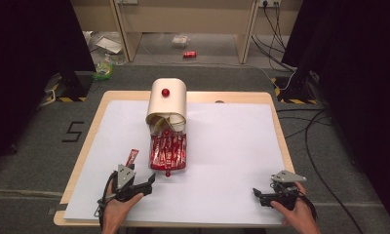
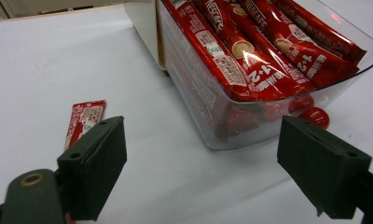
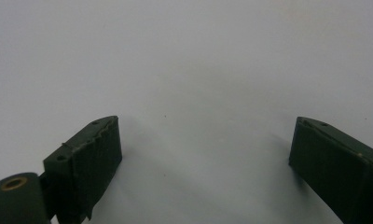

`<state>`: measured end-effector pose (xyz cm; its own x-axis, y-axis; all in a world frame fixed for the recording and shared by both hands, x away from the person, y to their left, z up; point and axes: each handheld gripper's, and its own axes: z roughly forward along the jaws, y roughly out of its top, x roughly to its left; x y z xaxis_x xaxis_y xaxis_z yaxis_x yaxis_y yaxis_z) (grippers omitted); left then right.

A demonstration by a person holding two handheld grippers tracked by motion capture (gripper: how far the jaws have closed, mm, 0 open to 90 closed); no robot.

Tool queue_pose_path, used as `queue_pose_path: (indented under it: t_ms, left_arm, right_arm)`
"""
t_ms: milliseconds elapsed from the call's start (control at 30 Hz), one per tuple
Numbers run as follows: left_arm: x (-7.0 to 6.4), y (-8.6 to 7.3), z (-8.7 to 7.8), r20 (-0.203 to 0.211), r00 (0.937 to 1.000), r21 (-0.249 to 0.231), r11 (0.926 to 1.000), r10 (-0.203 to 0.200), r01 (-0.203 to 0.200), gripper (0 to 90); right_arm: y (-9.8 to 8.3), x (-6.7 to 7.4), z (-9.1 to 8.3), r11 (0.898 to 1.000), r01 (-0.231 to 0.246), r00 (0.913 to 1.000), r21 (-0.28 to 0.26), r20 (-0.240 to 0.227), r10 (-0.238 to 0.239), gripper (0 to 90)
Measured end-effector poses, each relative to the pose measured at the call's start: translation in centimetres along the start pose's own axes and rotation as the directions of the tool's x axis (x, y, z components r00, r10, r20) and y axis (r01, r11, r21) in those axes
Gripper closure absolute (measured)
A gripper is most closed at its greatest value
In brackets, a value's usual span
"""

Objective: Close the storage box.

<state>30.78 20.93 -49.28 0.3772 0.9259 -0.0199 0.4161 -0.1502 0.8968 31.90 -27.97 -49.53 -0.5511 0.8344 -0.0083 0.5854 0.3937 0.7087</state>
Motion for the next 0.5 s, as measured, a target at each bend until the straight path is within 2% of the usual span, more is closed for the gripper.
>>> queue_pose_path:
  t_ms: [367,500]
  left_arm:
    - [-0.7,0.1,1.1,-0.012,0.9994,0.021,0.9993,0.032,-0.031,16.9]
    - [-0.6,0.2,1.2,-0.014,0.9996,0.029,0.9993,0.026,-0.026,15.8]
  right_arm:
    - [0.0,0.0,0.0,1.000,0.000,1.0000,0.000,0.000,0.000,9.6]
    - [0.0,0.0,0.0,1.000,-0.001,1.0000,0.000,0.000,0.001,9.6]
